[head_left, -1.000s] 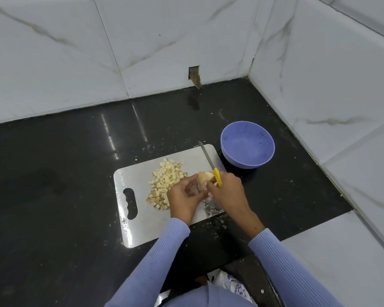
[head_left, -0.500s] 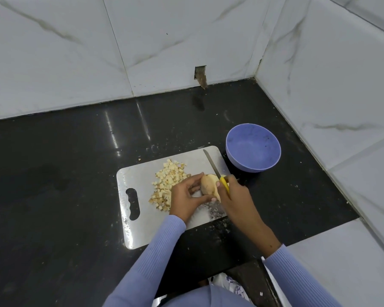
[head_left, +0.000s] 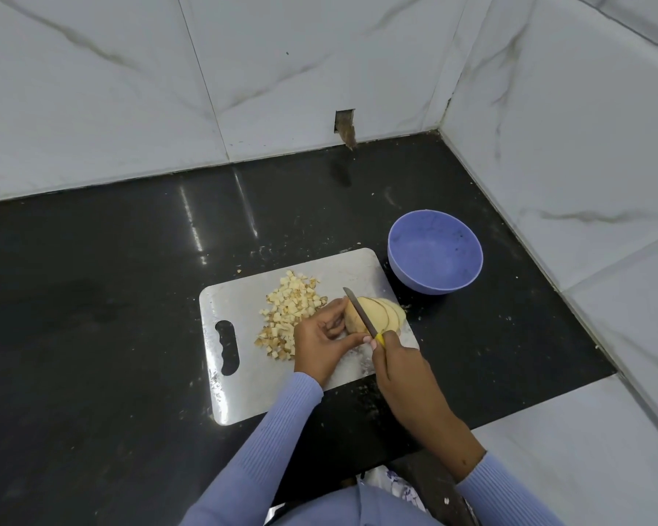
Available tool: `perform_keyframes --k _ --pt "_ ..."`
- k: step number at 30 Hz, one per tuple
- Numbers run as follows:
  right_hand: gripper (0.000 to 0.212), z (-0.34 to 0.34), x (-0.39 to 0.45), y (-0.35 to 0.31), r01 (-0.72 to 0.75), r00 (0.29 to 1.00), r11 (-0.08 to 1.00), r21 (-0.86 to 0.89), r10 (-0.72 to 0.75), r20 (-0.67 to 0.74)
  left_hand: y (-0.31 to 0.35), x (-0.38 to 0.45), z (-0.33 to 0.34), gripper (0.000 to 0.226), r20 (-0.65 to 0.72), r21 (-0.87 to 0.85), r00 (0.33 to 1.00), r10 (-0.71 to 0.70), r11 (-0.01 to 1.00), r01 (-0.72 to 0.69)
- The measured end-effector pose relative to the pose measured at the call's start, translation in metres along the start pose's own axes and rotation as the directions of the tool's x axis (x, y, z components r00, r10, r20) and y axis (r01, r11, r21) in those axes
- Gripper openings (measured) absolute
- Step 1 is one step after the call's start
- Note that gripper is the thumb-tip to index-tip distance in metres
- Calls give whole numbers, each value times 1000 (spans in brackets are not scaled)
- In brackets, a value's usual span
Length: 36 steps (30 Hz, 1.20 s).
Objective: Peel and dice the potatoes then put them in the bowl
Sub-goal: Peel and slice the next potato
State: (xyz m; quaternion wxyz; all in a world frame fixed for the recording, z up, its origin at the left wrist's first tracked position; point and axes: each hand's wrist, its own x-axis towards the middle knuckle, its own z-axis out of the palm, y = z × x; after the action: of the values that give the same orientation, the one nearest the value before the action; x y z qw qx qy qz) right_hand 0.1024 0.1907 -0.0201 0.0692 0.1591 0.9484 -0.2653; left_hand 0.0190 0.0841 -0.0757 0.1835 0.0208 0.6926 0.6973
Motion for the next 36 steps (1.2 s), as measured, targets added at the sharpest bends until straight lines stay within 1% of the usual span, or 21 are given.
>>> perform_keyframes --k 9,14,19,25,32,36 --pt "33 0 -1 -10 -55 998 994 -92 57 22 -6 0 4 71 -38 -123 998 -52 991 47" --pt "32 1 5 -18 -87 994 991 -99 93 57 -6 0 4 66 -65 -173 995 -73 983 61" --pt "33 -3 -2 -16 -98 992 991 -91 104 71 -7 -1 4 69 -69 -170 994 -79 983 66" --pt "33 -1 12 -18 -60 995 997 -45 64 80 -5 -2 5 64 -105 -203 990 -91 977 68" --pt "34 0 -2 -11 -78 993 995 -57 83 85 -4 -3 6 67 -98 -208 992 -83 976 61" --pt "35 0 6 -12 -87 992 995 -55 92 89 -6 -3 7 65 -112 -188 991 -70 981 49"
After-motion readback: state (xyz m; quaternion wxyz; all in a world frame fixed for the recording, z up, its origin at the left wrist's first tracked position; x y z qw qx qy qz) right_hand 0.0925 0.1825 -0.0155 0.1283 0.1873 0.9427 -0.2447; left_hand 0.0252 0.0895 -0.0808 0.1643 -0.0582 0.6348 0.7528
